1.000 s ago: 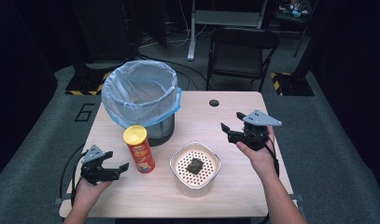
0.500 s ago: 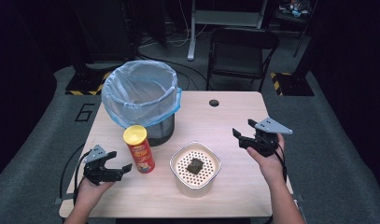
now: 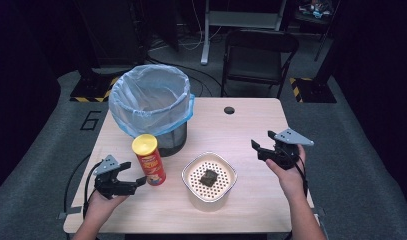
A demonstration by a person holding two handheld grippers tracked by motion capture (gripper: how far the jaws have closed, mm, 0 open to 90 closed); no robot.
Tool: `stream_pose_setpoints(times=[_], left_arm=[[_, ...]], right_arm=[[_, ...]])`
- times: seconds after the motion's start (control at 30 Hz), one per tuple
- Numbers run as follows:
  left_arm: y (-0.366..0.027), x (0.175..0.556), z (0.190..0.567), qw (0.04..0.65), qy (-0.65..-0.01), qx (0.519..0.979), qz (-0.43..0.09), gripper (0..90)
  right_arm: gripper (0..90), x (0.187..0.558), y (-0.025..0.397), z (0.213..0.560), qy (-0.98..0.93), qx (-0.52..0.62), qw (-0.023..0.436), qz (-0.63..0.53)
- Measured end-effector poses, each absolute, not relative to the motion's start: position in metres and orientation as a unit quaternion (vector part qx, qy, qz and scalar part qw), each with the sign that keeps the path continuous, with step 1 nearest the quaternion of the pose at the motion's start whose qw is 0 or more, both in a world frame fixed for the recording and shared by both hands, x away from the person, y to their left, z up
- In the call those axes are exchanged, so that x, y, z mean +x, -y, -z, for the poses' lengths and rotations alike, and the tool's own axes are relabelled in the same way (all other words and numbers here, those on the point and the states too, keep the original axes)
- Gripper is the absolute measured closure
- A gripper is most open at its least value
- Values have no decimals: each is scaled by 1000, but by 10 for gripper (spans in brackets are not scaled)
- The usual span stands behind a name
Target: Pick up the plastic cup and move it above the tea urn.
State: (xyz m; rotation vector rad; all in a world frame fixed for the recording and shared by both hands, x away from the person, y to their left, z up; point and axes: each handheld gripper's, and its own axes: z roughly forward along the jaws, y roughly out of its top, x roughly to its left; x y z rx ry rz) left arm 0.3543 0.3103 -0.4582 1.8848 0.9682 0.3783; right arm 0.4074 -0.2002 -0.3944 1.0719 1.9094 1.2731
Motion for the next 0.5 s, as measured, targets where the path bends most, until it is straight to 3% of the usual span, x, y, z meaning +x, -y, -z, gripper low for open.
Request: stream_pose_setpoints(times=[0.5], left_arm=[[-283, 376, 462, 455, -382, 791, -148, 114]], right_arm=[[282, 404, 211, 401, -712, 421, 295, -478]])
